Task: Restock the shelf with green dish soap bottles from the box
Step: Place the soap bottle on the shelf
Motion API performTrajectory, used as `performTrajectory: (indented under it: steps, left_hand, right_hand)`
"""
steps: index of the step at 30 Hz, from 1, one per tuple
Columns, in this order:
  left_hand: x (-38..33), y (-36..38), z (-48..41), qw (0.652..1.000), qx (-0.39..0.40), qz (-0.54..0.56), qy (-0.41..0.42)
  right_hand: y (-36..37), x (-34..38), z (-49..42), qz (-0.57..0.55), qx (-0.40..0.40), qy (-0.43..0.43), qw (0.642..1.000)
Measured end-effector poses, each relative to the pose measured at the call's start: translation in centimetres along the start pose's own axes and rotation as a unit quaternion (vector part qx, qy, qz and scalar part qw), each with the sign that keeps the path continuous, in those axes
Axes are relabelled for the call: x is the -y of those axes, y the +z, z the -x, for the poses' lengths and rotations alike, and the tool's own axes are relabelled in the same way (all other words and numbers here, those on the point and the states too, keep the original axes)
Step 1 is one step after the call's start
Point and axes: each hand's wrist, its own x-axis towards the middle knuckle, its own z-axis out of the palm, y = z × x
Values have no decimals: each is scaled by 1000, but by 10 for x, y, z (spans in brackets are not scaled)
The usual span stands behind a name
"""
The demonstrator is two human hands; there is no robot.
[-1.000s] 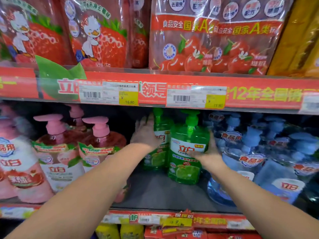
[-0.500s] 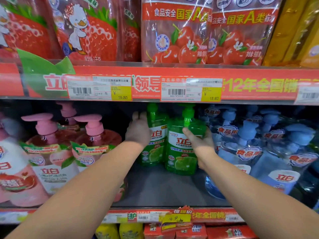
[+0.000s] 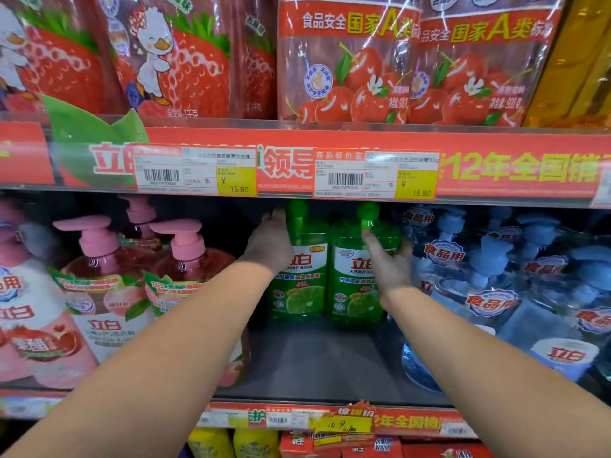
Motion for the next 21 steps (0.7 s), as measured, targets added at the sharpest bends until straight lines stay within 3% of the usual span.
performTrajectory:
  steps: [6,21]
  left_hand:
    - [1,12,3,997,17,78,-14]
    - [5,18,4,998,-26,64,6]
  right_hand:
    - [-1,0,0,2,-16,-4,1000]
    - [-2,2,-2,25,18,0,1000]
